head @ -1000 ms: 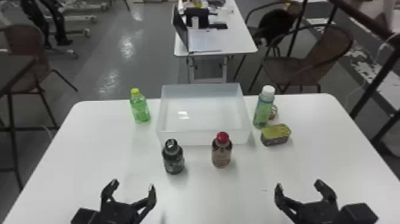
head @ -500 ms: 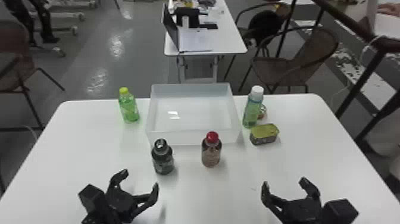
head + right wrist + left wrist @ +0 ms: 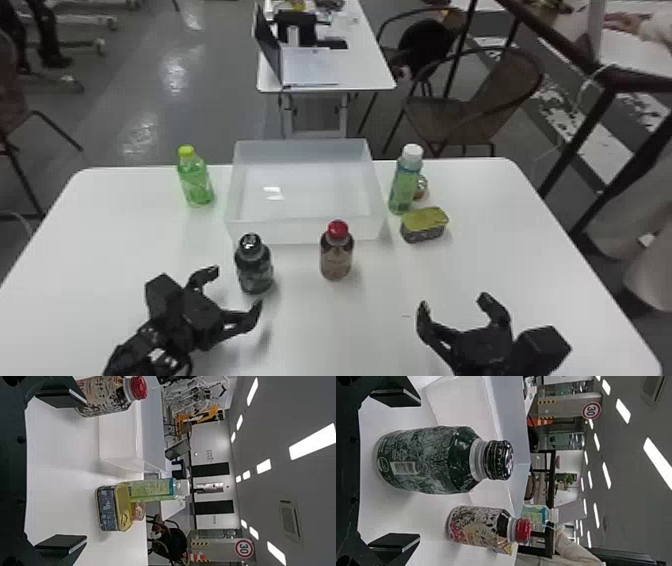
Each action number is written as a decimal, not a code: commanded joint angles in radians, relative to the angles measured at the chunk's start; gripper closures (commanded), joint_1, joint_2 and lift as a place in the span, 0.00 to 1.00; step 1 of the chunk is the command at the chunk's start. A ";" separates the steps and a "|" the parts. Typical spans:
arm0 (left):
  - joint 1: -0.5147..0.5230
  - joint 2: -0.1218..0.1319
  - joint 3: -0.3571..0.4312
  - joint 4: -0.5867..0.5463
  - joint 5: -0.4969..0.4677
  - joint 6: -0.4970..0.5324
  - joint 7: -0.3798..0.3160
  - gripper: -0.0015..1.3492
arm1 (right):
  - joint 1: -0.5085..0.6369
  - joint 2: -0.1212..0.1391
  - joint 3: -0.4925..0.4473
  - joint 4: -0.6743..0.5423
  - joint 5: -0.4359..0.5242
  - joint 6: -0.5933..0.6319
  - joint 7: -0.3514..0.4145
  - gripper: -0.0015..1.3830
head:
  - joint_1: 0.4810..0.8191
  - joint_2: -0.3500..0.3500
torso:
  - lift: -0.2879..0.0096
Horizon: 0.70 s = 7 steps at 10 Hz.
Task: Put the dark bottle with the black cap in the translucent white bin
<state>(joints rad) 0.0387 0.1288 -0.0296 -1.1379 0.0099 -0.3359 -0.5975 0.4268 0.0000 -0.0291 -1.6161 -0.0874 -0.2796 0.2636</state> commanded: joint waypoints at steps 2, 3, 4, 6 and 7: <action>-0.063 0.000 0.013 0.064 -0.041 0.003 -0.005 0.08 | 0.000 0.001 0.000 0.004 -0.003 -0.004 0.002 0.07 | 0.63 0.43 | 0.77; -0.089 -0.003 0.007 0.090 -0.042 -0.006 -0.007 0.08 | -0.002 0.001 0.000 0.005 -0.003 -0.003 0.002 0.07 | 0.63 0.44 | 0.77; -0.115 -0.008 -0.006 0.118 -0.039 -0.014 -0.013 0.08 | -0.003 0.001 0.000 0.007 -0.003 -0.004 0.003 0.07 | 0.63 0.44 | 0.77; -0.145 -0.014 -0.033 0.144 -0.018 -0.012 -0.025 0.08 | -0.007 0.001 0.000 0.012 -0.003 -0.004 0.008 0.07 | 0.63 0.42 | 0.77; -0.155 -0.017 -0.053 0.155 -0.005 -0.009 -0.025 0.08 | -0.008 0.001 0.000 0.013 -0.003 -0.004 0.009 0.07 | 0.63 0.41 | 0.77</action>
<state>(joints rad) -0.1098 0.1138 -0.0706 -0.9900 -0.0029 -0.3470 -0.6230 0.4198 0.0000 -0.0291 -1.6041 -0.0900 -0.2838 0.2729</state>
